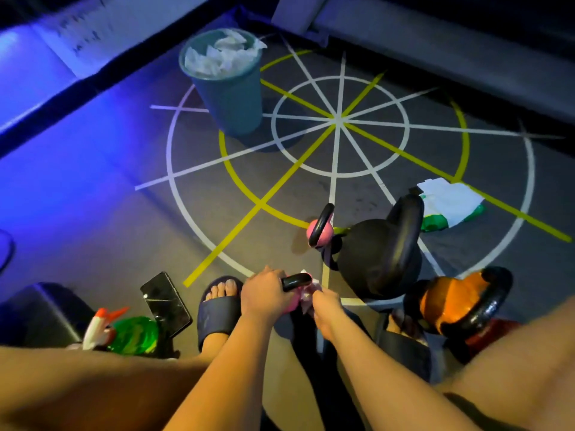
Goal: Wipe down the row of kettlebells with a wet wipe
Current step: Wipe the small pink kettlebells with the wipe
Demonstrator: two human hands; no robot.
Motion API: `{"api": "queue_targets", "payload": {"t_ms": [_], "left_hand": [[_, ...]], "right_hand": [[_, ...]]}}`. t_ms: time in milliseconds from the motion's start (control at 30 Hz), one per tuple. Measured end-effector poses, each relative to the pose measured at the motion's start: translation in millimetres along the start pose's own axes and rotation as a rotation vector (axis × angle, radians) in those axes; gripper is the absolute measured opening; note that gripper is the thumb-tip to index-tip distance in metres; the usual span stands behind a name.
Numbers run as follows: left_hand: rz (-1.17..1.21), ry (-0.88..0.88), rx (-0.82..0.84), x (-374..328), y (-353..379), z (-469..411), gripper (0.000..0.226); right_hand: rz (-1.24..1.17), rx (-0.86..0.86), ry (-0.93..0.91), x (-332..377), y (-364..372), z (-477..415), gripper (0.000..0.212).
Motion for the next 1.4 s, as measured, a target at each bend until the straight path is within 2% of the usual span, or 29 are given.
{"api": "queue_targets", "payload": {"t_ms": [133,267,333,400,467,533,633,733,867,967,1033,1100,1233,1400], "left_hand": [[-0.048,-0.012,0.045,2,2,-3,0.042],[-0.089,-0.038,0.138,-2,3,-2,0.031],[-0.078,-0.058,0.198,-1,5,-3,0.031],[-0.059,-0.062,0.256,-2,7,0,0.035],[-0.007,-0.055,0.286,-2,9,3,0.042],[0.04,-0.043,0.288,-2,8,3,0.047],[0.053,-0.054,0.31,7,9,1,0.049],[0.046,-0.075,0.337,13,13,3,0.052],[0.064,-0.068,0.299,1,15,3,0.055],[0.103,-0.033,0.234,-7,6,7,0.053],[0.105,-0.073,0.202,-1,2,15,0.045],[0.103,-0.134,0.187,8,4,21,0.042],[0.144,-0.212,0.175,12,9,30,0.048],[0.209,-0.197,0.166,-11,15,34,0.028]], "right_hand": [[-0.172,-0.005,0.008,9,5,8,0.016],[0.015,-0.084,-0.327,58,-10,23,0.02],[0.143,-0.092,-0.395,66,-10,28,0.021],[0.156,-0.073,-0.32,53,-13,23,0.026],[0.019,0.012,-0.156,30,-9,16,0.025],[-0.052,0.041,-0.104,24,-3,14,0.021],[0.117,-0.038,-0.29,53,-3,27,0.022],[0.354,-0.036,-0.482,78,1,55,0.027],[0.505,-0.016,-0.564,87,-3,63,0.031],[0.354,-0.055,-0.409,76,-25,44,0.03],[0.226,-0.036,-0.324,63,-28,34,0.024],[0.237,-0.031,-0.306,56,-24,31,0.021],[0.289,-0.042,-0.354,57,-21,40,0.025],[0.455,-0.132,-0.49,82,-35,66,0.036]]}}
Point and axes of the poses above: each hand's wrist, its own z-axis away from the middle knuckle, its own y-axis out of the palm, x = y × z, the point moved 10 cm from there along -z, towards the middle knuckle, and after that the axes turned 1 degree about -y, right-handed, at the moved point
